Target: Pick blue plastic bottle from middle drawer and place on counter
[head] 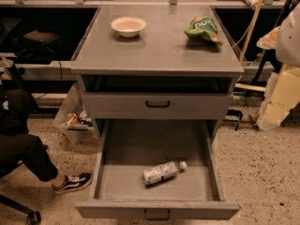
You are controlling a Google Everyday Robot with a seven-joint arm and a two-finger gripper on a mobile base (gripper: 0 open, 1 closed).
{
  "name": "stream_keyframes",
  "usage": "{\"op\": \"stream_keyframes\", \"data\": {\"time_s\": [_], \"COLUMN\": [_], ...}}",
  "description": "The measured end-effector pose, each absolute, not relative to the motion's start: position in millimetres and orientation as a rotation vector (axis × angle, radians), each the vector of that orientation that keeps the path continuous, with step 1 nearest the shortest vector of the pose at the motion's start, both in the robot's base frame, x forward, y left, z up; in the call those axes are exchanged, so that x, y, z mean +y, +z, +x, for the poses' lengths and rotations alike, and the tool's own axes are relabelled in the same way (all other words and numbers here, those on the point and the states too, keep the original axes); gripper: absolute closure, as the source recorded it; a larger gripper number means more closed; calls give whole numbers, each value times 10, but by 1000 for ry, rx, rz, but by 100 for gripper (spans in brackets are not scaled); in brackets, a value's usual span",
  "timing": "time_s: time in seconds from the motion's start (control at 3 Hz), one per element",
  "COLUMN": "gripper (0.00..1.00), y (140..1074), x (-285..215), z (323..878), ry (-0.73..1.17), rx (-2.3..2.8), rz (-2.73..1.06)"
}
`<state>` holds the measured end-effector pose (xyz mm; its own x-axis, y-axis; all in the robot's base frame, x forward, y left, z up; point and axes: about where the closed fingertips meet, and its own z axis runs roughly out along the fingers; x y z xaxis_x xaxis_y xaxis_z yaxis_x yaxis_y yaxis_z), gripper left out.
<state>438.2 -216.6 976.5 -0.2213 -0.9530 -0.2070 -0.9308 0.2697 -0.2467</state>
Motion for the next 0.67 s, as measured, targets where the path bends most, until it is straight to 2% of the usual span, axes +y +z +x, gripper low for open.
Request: {"op": "stream_keyframes", "data": {"time_s": [0.67], "gripper": [0], "y": [9565], "x": [-2073], "z": [4438], "ry": [-86], "rx": [2209], "rz": [-1736]}}
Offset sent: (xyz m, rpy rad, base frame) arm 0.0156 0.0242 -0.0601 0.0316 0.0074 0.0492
